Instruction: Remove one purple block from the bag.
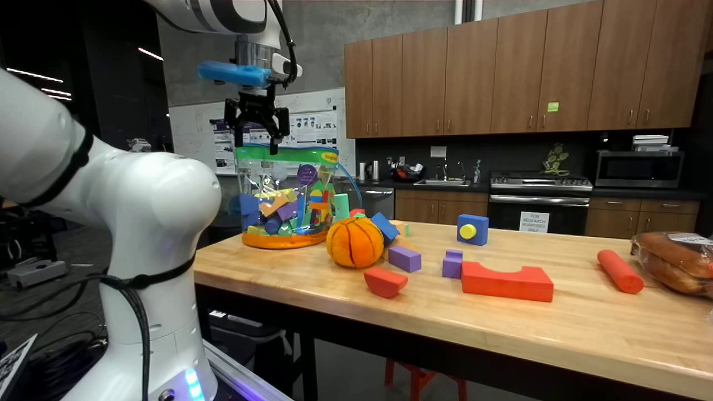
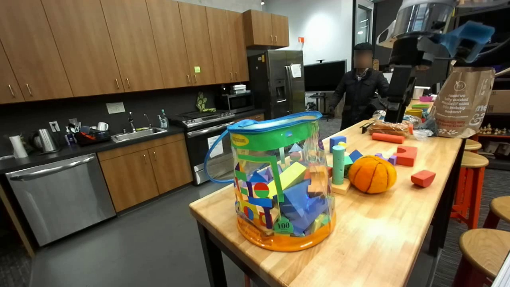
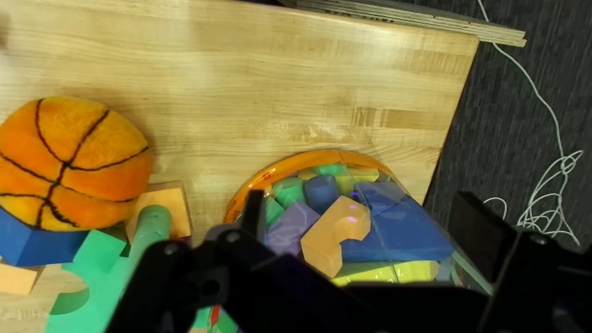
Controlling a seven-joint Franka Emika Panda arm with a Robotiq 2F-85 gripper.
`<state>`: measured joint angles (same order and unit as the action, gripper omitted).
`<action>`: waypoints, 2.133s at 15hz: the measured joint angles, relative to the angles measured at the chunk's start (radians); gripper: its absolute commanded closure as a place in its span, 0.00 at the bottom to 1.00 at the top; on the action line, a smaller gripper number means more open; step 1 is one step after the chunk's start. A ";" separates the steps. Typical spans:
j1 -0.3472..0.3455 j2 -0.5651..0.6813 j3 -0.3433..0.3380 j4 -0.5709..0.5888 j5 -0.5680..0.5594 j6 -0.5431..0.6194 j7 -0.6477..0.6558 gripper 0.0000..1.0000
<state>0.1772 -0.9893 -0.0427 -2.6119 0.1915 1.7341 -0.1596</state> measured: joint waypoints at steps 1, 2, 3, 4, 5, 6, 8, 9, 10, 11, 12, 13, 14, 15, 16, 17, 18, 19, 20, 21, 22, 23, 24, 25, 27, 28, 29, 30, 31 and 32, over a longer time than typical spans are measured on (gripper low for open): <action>0.000 0.000 0.000 0.000 0.000 0.000 0.000 0.00; 0.000 0.000 0.000 0.000 0.000 0.000 0.000 0.00; 0.000 0.000 0.000 0.000 0.000 0.000 0.000 0.00; -0.001 0.000 0.000 0.000 0.000 -0.001 0.000 0.00; -0.005 0.000 0.001 0.000 -0.001 -0.005 0.000 0.00; -0.009 0.000 0.001 0.000 -0.004 -0.011 0.000 0.00; -0.015 0.000 0.002 0.007 -0.016 -0.018 -0.002 0.00; -0.018 0.001 0.003 0.016 -0.022 -0.020 -0.004 0.00; -0.018 0.005 0.005 0.031 -0.032 -0.022 -0.006 0.00; -0.018 0.011 0.009 0.052 -0.042 -0.023 -0.007 0.00; -0.018 0.022 0.015 0.078 -0.053 -0.023 -0.009 0.00; -0.018 0.037 0.022 0.109 -0.061 -0.025 -0.011 0.00; -0.017 0.057 0.031 0.143 -0.069 -0.028 -0.013 0.00; -0.016 0.081 0.042 0.180 -0.075 -0.029 -0.015 0.00; -0.014 0.110 0.056 0.219 -0.081 -0.029 -0.018 0.00; -0.011 0.145 0.072 0.261 -0.089 -0.030 -0.019 0.00; -0.009 0.181 0.090 0.300 -0.095 -0.030 -0.019 0.00; -0.007 0.220 0.110 0.338 -0.102 -0.029 -0.019 0.00; -0.005 0.263 0.132 0.379 -0.110 -0.029 -0.019 0.00; -0.004 0.307 0.155 0.418 -0.121 -0.029 -0.019 0.00; -0.004 0.350 0.178 0.456 -0.136 -0.028 -0.017 0.00; -0.004 0.394 0.201 0.494 -0.154 -0.026 -0.014 0.00; -0.004 0.441 0.225 0.533 -0.178 -0.019 -0.009 0.00; -0.004 0.485 0.245 0.567 -0.203 -0.006 -0.004 0.00; -0.004 0.567 0.279 0.624 -0.261 0.031 0.009 0.00; -0.004 0.607 0.296 0.648 -0.293 0.053 0.015 0.00; -0.004 0.647 0.311 0.670 -0.323 0.072 0.020 0.00; -0.003 0.685 0.324 0.691 -0.350 0.084 0.027 0.00; -0.002 0.722 0.335 0.711 -0.371 0.087 0.033 0.00; 0.001 0.756 0.343 0.731 -0.383 0.084 0.039 0.00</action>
<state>0.1785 -0.2338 0.2998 -1.8811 -0.1917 1.8183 -0.1209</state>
